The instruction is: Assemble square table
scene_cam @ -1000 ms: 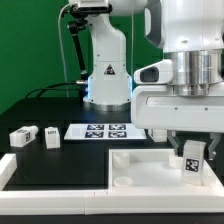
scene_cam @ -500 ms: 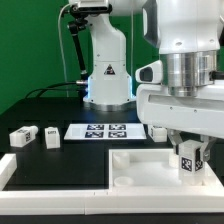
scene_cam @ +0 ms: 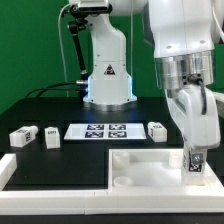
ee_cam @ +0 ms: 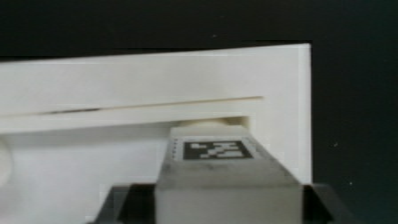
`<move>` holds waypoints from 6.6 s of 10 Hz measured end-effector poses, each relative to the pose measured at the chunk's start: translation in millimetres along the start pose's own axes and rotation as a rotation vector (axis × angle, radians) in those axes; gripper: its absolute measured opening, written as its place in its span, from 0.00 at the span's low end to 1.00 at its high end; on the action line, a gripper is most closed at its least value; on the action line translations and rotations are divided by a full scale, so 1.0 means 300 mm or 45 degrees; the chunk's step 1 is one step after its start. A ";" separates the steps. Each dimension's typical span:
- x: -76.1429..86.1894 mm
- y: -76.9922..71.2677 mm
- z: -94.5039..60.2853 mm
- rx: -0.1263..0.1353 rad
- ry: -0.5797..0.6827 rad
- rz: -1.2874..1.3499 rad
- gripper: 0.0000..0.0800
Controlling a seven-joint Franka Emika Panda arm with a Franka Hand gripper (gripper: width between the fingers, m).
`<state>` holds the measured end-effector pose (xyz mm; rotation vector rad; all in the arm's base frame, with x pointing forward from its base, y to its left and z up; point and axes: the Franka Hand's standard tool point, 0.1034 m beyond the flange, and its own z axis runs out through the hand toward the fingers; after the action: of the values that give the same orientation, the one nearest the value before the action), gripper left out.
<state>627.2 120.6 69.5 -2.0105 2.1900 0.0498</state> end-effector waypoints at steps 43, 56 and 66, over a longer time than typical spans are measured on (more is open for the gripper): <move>0.027 -0.022 0.004 -0.061 0.042 -1.385 0.65; 0.086 -0.024 -0.001 -0.075 0.093 -1.059 0.48; -0.008 -0.045 -0.129 -0.015 0.067 -1.080 0.81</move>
Offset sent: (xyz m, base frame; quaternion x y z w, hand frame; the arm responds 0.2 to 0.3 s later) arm 0.0012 -0.0074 0.0075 -0.0605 -0.0080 -0.3060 0.9501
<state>637.0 116.5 109.2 -2.7737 1.1906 -0.0981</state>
